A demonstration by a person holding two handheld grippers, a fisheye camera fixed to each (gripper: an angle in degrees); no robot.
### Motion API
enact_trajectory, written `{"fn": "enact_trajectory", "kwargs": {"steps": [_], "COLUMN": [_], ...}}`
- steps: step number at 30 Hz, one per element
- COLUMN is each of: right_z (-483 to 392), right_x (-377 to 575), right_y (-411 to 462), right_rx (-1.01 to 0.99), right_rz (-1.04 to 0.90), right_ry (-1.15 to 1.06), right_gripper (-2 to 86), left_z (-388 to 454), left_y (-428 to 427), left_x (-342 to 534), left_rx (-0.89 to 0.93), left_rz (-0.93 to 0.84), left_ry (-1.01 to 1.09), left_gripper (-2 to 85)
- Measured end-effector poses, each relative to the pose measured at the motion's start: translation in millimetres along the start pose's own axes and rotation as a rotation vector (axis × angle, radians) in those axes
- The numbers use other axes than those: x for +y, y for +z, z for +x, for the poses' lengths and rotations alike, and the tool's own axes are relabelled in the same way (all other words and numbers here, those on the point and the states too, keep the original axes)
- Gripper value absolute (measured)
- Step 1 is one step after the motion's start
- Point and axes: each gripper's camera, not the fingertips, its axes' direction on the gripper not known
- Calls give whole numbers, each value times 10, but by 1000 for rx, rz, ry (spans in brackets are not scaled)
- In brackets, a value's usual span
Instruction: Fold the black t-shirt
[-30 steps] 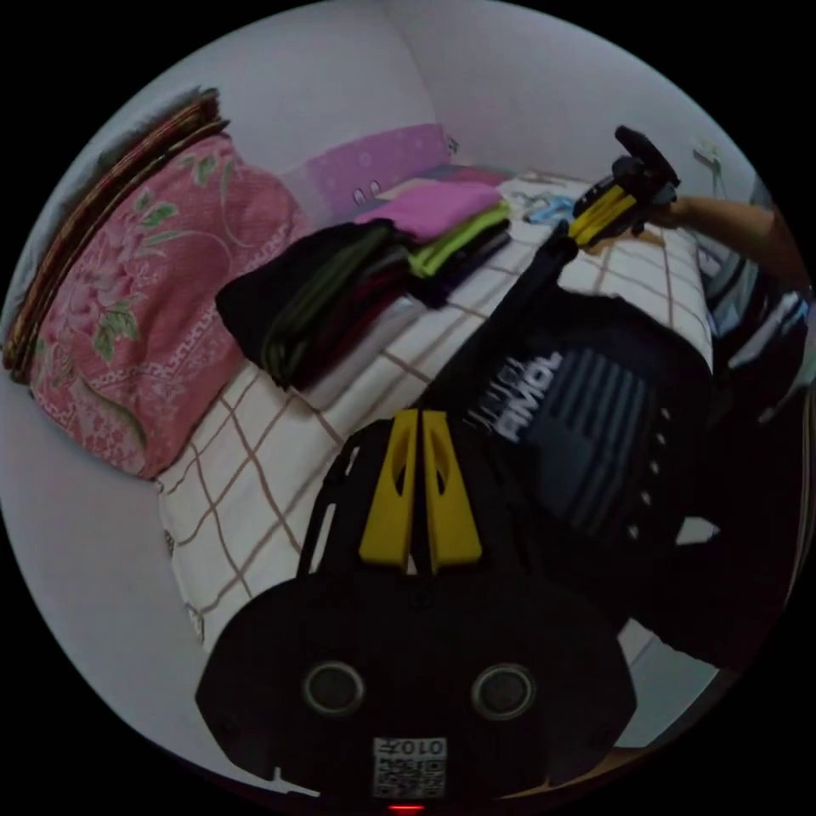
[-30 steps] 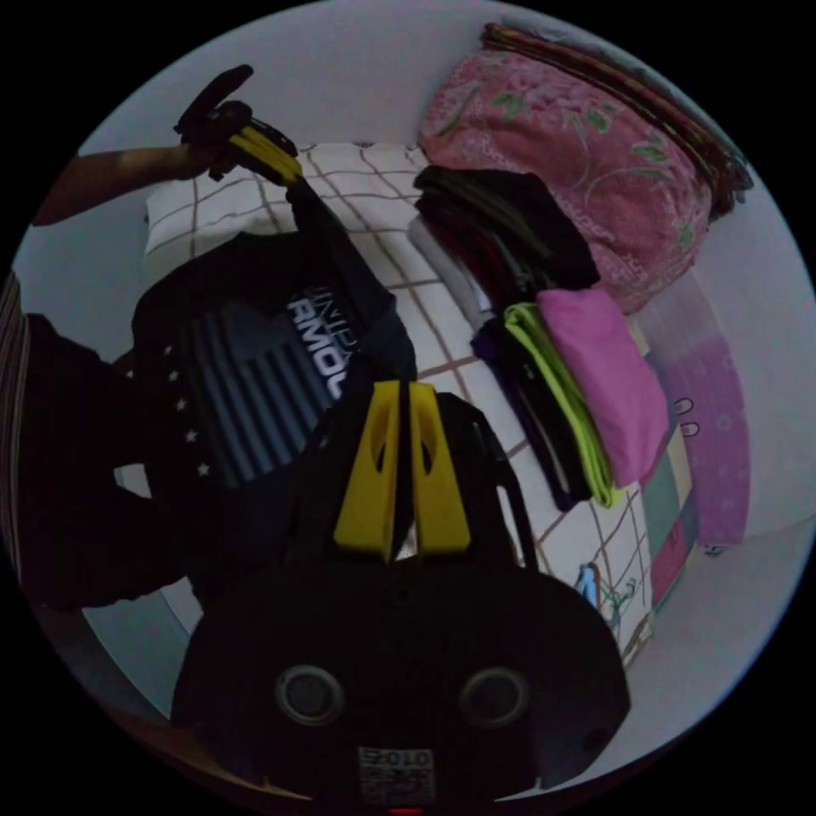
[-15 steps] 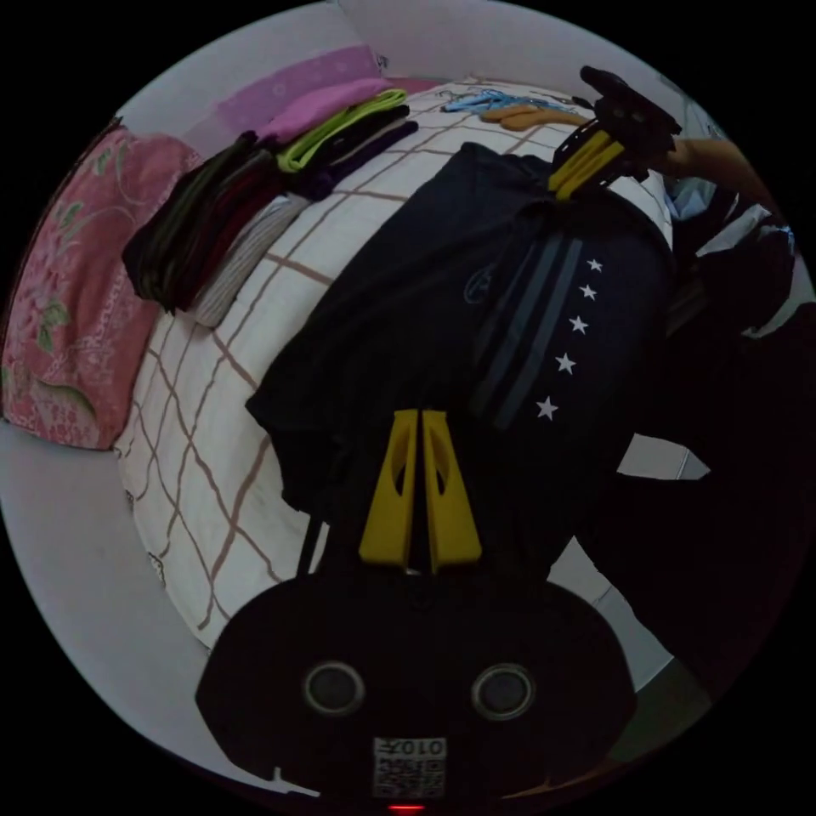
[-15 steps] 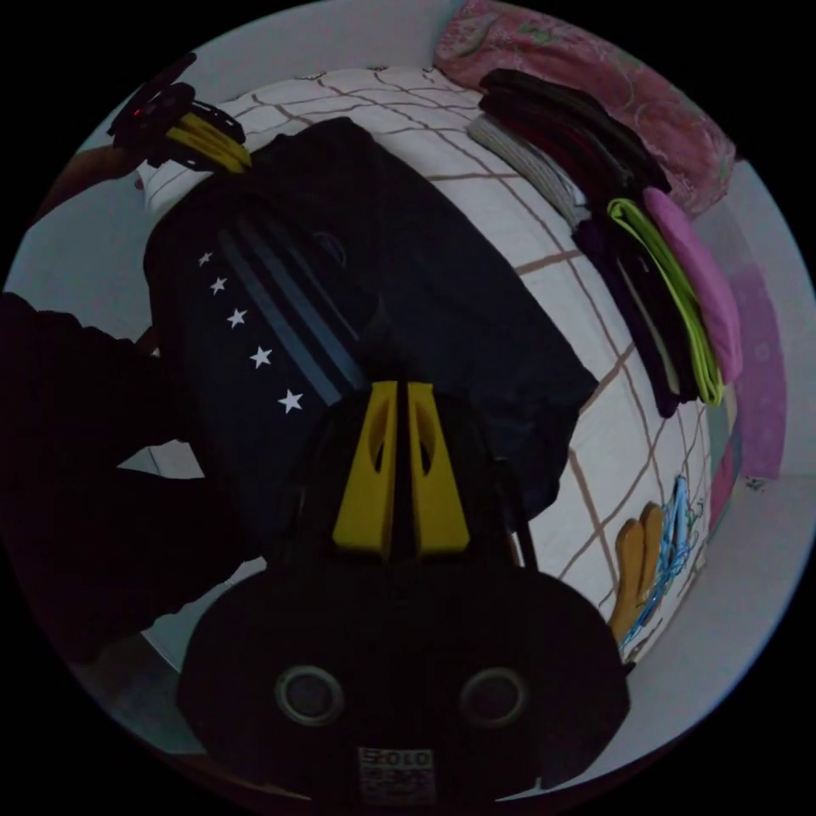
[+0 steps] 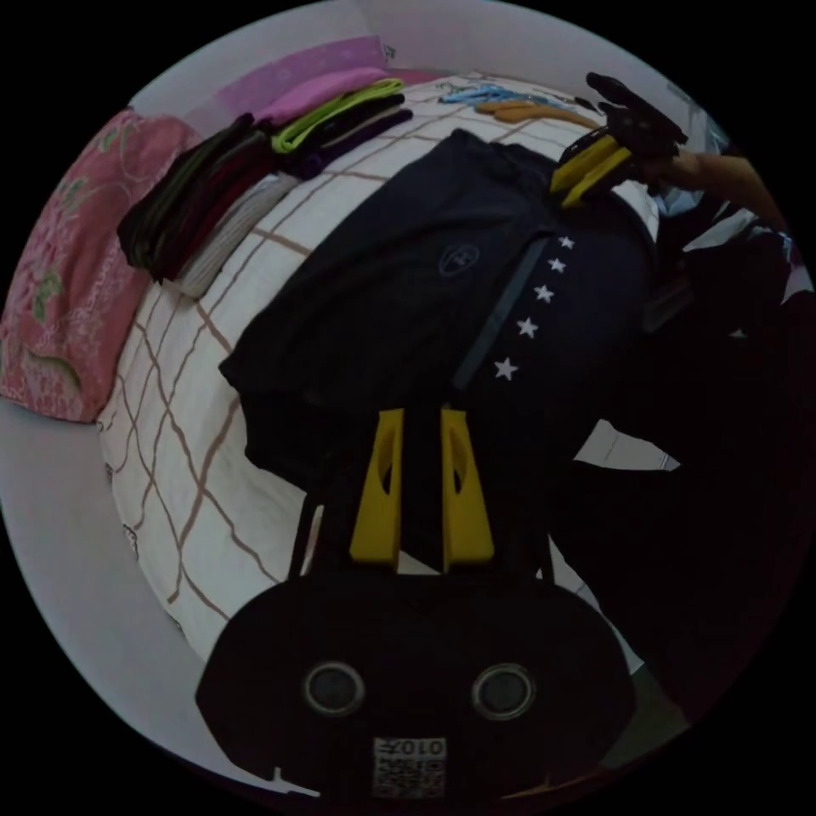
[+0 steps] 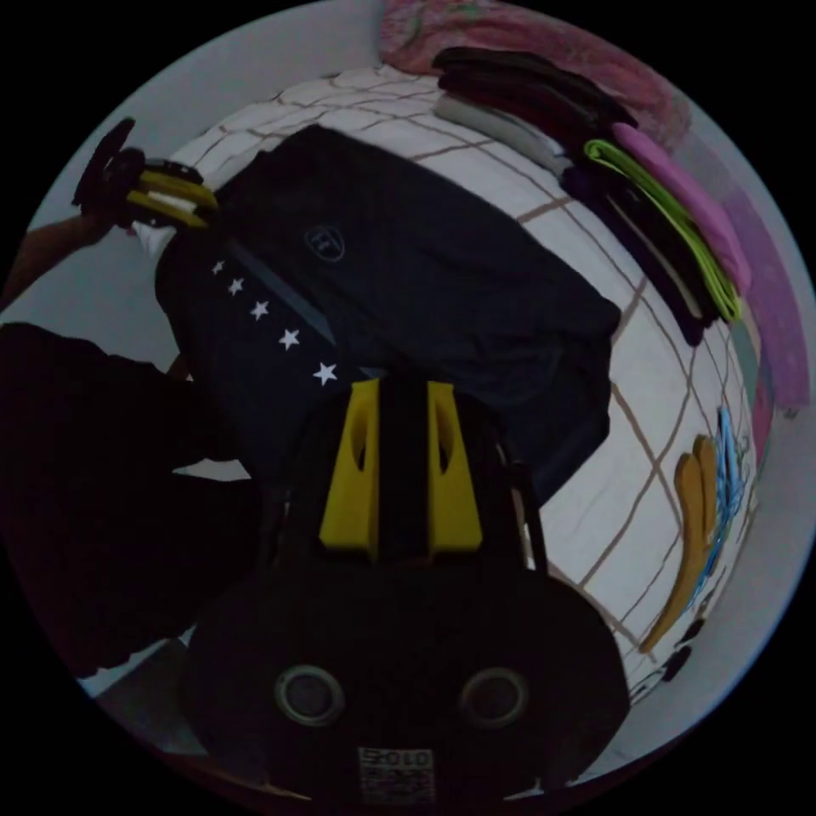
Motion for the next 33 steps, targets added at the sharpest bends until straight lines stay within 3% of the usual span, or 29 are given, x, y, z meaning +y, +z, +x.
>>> {"fn": "enact_trajectory", "kwargs": {"steps": [4,9,21,25,33], "right_z": [-193,-402,-210,-60,213], "right_x": [19,-53,161,326,584], "right_y": [-173,4,169,109,7], "right_rx": [0,-15,21,28,36], "right_rz": [107,63,-23,-28,-78], "right_ry": [2,-75,-94,-71,-66], "right_gripper": [80,80,63,51,33], "left_z": [157,225,-47,-123,-241], "left_y": [-1,251,138,-108,143], "left_x": [-175,-326,-251,-63,124], "left_rx": [-43,-29,-43,-40,-33], "left_rz": [33,-33,-72,-25,-110], "left_ry": [94,170,157,83,51], "left_gripper": [52,50,0,-1,28]}}
